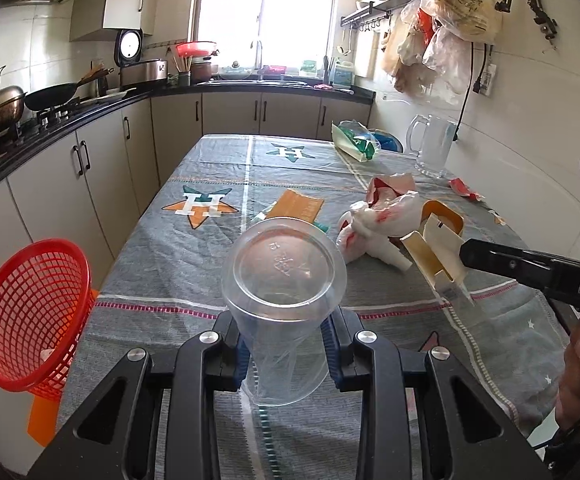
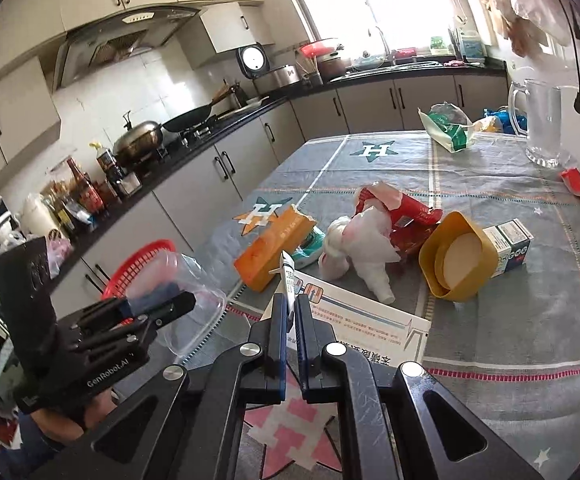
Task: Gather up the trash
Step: 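Pinch the white medicine box with the right gripper while the left holds the cup, then carry the cup and medicine box in both grippers over the red basket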
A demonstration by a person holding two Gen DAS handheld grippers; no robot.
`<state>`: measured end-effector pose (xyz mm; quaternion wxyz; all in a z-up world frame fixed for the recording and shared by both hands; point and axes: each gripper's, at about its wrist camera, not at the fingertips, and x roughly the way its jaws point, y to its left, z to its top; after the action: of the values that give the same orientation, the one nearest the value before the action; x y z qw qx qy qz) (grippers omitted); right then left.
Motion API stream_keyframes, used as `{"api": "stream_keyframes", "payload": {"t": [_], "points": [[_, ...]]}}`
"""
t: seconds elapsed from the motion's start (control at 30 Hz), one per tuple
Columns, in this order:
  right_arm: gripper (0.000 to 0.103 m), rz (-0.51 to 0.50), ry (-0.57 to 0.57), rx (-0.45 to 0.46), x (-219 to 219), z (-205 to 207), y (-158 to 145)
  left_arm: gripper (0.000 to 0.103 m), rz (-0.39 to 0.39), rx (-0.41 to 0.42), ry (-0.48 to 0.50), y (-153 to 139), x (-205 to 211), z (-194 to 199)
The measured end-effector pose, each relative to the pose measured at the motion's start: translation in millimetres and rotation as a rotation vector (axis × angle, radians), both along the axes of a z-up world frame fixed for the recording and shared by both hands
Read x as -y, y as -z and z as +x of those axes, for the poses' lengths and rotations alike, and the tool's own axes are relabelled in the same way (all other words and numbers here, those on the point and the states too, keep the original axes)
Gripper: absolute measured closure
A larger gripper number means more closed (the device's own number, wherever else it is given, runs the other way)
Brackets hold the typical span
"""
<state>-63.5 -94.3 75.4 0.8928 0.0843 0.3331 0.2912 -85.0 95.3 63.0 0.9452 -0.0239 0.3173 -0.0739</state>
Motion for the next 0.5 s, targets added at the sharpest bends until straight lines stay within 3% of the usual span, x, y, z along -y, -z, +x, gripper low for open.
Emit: {"api": "stream_keyframes", "payload": {"t": [0.5], "points": [[0.097,0.03,-0.021,0.003,1.8,0.7,-4.7,0.074,0.013,-0.011,-0.007,3.1,2.1,6.0]]}}
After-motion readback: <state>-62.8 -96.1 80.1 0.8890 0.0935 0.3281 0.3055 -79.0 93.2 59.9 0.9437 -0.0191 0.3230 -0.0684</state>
